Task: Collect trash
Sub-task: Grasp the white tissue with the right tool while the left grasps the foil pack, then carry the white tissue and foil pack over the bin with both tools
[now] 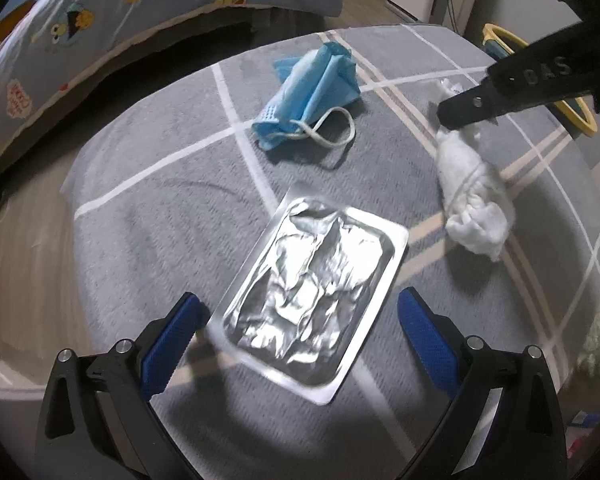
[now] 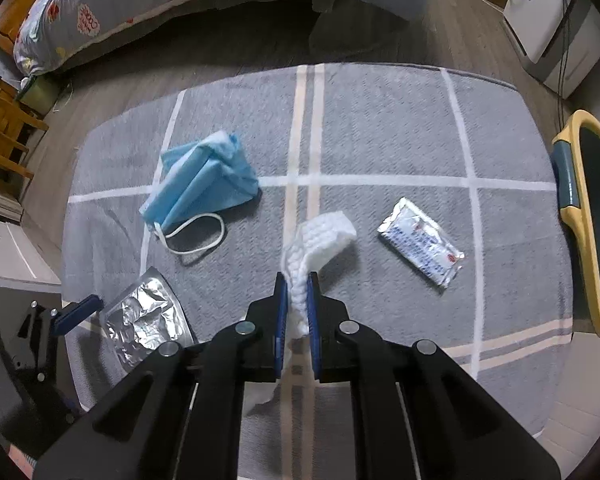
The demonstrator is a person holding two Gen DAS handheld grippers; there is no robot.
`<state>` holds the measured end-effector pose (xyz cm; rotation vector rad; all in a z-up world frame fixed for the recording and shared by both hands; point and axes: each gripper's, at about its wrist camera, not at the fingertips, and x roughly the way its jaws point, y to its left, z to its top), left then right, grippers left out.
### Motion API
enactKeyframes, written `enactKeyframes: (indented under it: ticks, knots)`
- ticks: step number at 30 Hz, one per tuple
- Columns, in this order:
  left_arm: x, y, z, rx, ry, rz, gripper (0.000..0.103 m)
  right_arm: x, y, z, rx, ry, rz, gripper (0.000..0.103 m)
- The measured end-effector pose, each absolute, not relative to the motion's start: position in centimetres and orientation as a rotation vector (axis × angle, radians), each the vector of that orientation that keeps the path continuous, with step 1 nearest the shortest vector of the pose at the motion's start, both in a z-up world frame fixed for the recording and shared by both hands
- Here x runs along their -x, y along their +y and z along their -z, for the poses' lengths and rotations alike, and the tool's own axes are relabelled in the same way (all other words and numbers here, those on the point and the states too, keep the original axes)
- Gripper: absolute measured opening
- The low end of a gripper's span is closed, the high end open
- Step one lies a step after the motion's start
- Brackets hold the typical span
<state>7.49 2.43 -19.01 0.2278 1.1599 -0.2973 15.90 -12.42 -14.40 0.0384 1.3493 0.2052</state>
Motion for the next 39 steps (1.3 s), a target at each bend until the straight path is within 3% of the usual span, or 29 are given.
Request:
enactKeyframes:
  ticks: [4, 8, 27, 39]
  knots:
    - [-8.2, 2.3, 18.9, -0.209, 1.156, 0.3, 0.094, -15.9, -12.9, 14.1, -0.043, 1.346, -0.216, 0.009]
    - [-8.7, 2.3, 18.4, -0.194, 1.146, 0.3, 0.073, -15.3, -14.3, 13.1, -0.052, 1.333, -0.223, 0.009]
    - [-9.6, 0.5, 10.2, -0.109, 0.935, 0.24, 0.072, -14.3, -19.6, 7.5, -0.087, 1.191, -0.186, 0.009]
    - [-10.2, -3.1, 8.0, -0.104, 0.873, 0.286, 0.072, -14.8, -26.7, 3.2, -0.196, 1.085, -0.141, 0.009]
